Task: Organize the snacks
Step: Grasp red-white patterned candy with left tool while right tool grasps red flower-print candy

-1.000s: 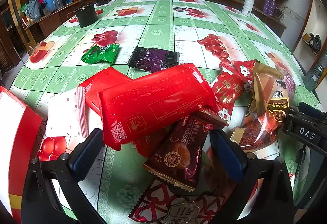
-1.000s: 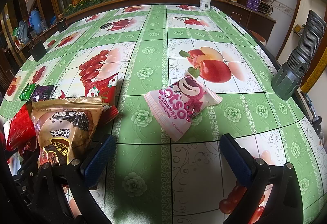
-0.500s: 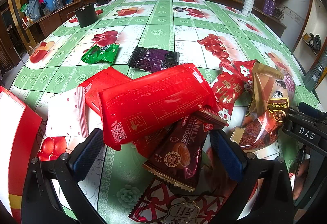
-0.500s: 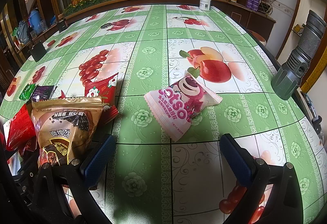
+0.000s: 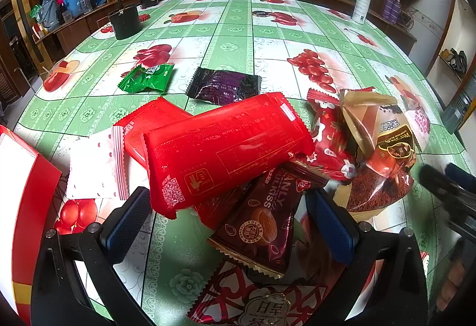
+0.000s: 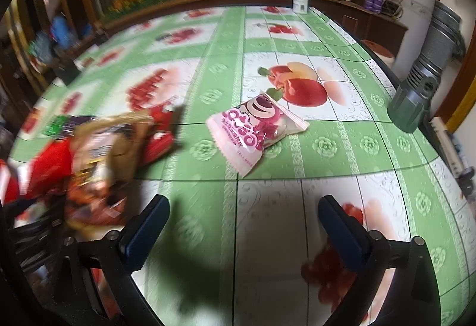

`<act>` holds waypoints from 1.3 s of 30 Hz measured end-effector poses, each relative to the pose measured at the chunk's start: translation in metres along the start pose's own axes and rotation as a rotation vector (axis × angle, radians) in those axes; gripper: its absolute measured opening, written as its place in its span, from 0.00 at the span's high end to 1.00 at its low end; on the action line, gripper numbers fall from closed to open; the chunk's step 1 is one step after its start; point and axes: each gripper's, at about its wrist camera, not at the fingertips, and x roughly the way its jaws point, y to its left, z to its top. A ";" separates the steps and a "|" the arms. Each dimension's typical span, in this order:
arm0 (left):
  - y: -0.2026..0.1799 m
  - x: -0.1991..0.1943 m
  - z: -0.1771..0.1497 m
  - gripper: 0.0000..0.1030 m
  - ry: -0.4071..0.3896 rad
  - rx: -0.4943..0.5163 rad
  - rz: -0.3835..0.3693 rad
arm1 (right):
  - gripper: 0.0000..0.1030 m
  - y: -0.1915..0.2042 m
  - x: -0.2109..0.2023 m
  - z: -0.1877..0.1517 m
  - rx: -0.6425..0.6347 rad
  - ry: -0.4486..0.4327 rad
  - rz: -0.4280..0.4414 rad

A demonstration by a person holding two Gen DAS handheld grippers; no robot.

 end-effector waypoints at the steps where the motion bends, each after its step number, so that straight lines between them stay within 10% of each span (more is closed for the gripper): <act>1: 0.000 0.000 0.000 0.00 0.000 -0.001 0.002 | 0.02 -0.003 -0.012 -0.004 0.000 -0.026 0.039; 11: 0.019 -0.039 -0.010 0.00 -0.005 0.021 0.007 | 0.02 0.035 -0.077 -0.048 -0.262 -0.080 0.278; 22: 0.052 -0.104 -0.046 0.00 -0.098 0.100 0.053 | 0.05 0.091 -0.060 -0.065 -0.422 -0.036 0.268; 33: 0.059 -0.106 -0.053 0.00 -0.126 0.097 -0.030 | 0.42 0.092 -0.037 -0.065 -0.397 0.044 0.216; 35: 0.058 -0.105 -0.054 0.00 -0.125 0.099 -0.028 | 0.62 0.091 -0.038 -0.066 -0.388 0.027 0.230; 39: 0.043 -0.100 -0.053 0.00 -0.099 0.160 -0.033 | 0.67 0.073 -0.035 -0.057 -0.257 0.037 0.335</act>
